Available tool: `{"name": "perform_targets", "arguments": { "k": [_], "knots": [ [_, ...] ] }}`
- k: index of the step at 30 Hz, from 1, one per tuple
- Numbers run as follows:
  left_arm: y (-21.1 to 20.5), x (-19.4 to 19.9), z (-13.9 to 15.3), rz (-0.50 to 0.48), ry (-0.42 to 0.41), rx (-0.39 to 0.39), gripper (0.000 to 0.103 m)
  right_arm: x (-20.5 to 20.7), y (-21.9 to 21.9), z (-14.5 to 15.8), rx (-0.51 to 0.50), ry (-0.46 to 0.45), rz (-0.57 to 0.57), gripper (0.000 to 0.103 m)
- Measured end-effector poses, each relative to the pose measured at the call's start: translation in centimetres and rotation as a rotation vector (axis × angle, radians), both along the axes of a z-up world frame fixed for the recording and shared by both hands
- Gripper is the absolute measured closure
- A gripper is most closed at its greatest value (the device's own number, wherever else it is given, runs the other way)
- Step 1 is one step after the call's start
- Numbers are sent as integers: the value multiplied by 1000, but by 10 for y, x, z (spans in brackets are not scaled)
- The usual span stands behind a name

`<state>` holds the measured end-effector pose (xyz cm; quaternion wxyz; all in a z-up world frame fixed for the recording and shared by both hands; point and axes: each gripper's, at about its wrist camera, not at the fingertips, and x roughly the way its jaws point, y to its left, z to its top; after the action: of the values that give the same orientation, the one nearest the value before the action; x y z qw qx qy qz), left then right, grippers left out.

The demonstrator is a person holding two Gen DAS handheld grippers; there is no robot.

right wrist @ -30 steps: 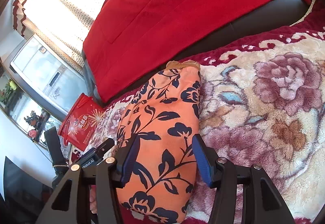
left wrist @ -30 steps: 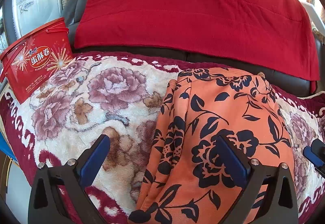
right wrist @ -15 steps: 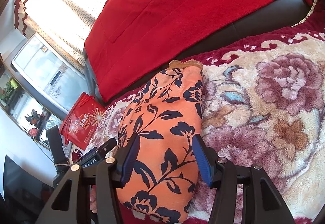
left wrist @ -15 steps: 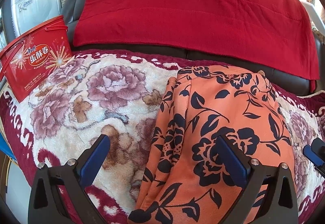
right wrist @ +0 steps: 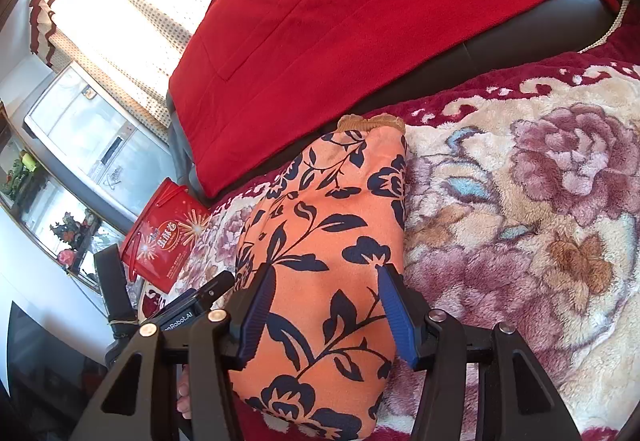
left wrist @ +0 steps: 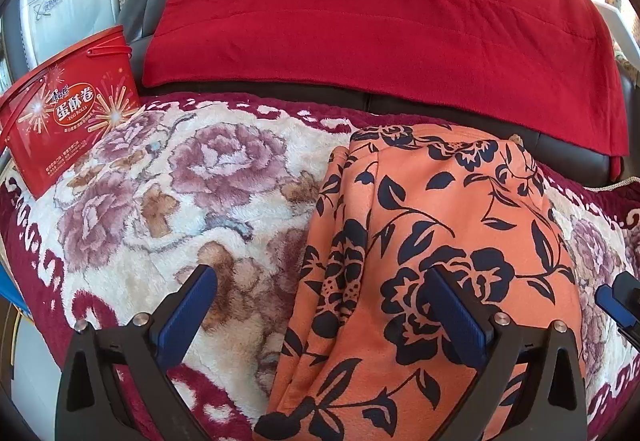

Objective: Fold small clothes
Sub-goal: 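Press both open tools along the folded orange top to smooth it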

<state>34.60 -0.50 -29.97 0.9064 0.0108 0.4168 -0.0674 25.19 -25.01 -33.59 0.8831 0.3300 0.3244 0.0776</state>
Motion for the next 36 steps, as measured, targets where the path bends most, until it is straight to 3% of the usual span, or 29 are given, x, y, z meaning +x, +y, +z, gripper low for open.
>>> {"name": "perform_targets", "arguments": {
  "k": [27, 33, 36],
  "knots": [
    [7, 8, -10, 1, 32, 5, 0, 11, 3, -9, 23, 5, 23, 46],
    [14, 12, -15, 13, 56, -2, 0, 12, 11, 0, -20, -65, 11, 46],
    [12, 19, -28, 2, 109, 3, 0, 27, 21, -11, -53, 19, 19, 46]
  ]
}}
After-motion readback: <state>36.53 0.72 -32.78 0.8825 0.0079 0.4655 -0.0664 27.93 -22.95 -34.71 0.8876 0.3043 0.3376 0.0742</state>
